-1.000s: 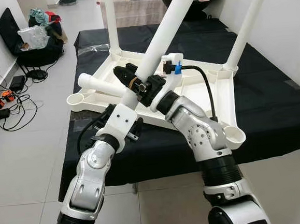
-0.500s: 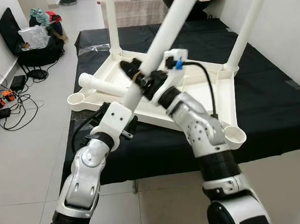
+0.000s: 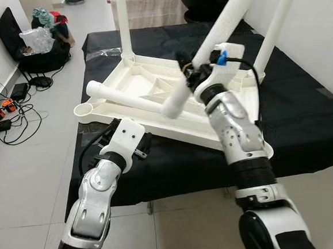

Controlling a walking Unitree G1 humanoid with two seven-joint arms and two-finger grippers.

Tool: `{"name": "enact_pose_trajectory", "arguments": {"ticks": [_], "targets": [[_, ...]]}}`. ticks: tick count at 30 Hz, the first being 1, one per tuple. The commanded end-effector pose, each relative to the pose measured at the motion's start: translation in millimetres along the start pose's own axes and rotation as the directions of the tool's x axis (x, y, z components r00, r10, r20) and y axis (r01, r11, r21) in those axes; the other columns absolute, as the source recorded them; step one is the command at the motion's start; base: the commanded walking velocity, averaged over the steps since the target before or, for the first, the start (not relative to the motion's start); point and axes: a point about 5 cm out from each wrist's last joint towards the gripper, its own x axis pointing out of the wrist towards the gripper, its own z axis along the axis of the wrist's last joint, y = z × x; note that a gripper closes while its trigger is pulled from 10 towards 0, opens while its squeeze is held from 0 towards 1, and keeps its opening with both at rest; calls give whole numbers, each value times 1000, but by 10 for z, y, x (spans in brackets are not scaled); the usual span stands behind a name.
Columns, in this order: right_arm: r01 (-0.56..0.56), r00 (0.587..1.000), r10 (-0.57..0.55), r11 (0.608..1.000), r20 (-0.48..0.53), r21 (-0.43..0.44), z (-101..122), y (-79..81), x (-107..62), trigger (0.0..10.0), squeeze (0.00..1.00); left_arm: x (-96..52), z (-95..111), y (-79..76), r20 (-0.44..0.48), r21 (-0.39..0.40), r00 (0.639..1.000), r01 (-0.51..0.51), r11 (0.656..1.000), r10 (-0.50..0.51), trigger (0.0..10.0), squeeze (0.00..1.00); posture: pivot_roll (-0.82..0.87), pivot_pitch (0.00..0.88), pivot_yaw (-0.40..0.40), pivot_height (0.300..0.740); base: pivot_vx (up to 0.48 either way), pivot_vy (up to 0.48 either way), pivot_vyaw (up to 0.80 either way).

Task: Building children table

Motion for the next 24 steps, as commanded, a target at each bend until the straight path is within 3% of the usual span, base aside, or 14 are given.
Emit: {"name": "enact_pose_trajectory", "arguments": {"ticks": [1, 9, 15, 24], "targets": [[-20, 1000, 21, 999, 11, -41, 9, 10, -30, 10000, 0, -30, 30, 0, 25, -23, 1000, -16, 1000, 16, 10000, 0, 34, 39, -54, 740, 0, 0, 0], [-83, 996, 84, 989, -2, -124, -11, -78, -273, 10000, 0, -90, 122, 188, 88, -136, 983, -151, 979, 163, 10000, 0, 28, 21, -53, 740, 0, 0, 0], [-74, 997, 75, 985, 0, -159, -16, -114, -315, 10000, 0, -115, 119, 215, 94, -125, 977, -177, 976, 189, 10000, 0, 25, 11, -54, 740, 0, 0, 0], [-70, 997, 73, 981, 8, -179, 6, -134, -281, 10000, 0, -120, 106, 242, 85, -104, 973, -208, 973, 217, 10000, 0, 25, 14, -60, 740, 0, -404, 0]]}}
